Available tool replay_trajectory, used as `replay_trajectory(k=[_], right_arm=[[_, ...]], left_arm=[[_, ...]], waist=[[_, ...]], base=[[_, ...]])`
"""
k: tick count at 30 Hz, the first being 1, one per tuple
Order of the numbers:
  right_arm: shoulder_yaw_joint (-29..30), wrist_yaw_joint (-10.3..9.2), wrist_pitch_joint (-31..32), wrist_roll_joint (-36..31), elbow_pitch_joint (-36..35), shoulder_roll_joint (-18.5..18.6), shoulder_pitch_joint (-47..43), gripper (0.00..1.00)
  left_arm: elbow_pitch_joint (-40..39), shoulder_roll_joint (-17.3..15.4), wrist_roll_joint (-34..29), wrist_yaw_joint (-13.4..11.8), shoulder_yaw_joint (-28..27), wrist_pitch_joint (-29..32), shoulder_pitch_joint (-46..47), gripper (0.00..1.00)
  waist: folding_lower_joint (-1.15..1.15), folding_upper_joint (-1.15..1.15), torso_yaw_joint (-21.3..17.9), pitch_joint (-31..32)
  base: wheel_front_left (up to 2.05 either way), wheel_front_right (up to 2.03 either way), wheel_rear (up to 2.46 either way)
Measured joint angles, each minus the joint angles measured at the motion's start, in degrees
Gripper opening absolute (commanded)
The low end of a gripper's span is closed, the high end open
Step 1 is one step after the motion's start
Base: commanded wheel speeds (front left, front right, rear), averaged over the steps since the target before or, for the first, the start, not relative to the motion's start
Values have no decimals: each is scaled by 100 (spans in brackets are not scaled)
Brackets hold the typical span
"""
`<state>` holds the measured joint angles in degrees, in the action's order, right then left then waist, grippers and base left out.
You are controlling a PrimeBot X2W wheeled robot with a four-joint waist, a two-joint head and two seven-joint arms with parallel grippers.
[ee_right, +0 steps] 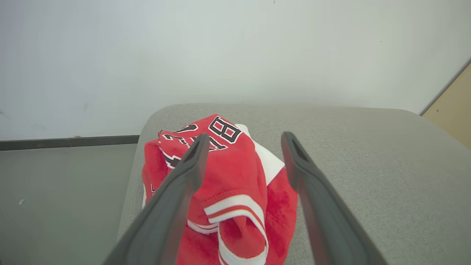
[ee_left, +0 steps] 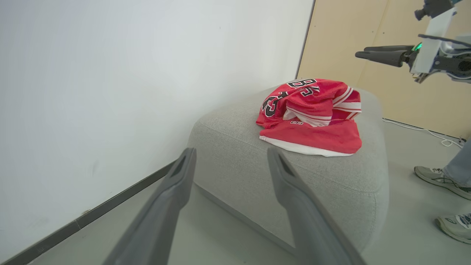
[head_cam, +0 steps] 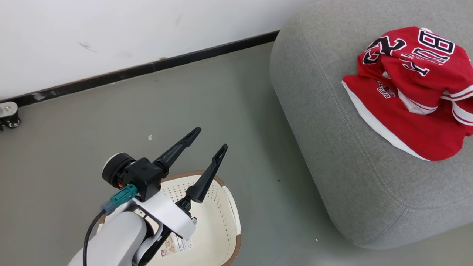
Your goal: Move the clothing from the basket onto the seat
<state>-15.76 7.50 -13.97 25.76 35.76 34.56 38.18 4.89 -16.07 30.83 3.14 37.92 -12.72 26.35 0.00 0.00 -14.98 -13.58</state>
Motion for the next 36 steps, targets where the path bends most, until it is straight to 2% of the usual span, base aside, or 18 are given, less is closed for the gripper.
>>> replay_trajectory(k=[7, 21, 29, 36], right_arm=[[-94, 0, -21, 5, -247, -18, -53, 100], [-236, 0, -35, 7, -953, -144, -193, 100], [-333, 0, -48, -10, -1321, -256, -544, 100], [-155, 0, -49, -20, -1657, -439, -920, 100]], left_arm=[[-9, 7, 53, -67, -94, -51, -132, 100], [15, -15, 186, -390, -479, -107, -473, 100], [78, -15, 244, -590, -748, -125, -710, 100], [111, -34, 307, -744, -989, -148, -901, 100]], waist=[[0, 0, 150, 168], [0, 0, 612, 507], [0, 0, 896, 693], [0, 0, 1143, 852]], base=[[0, 0, 0], [0, 0, 0], [0, 0, 0], [0, 0, 0]])
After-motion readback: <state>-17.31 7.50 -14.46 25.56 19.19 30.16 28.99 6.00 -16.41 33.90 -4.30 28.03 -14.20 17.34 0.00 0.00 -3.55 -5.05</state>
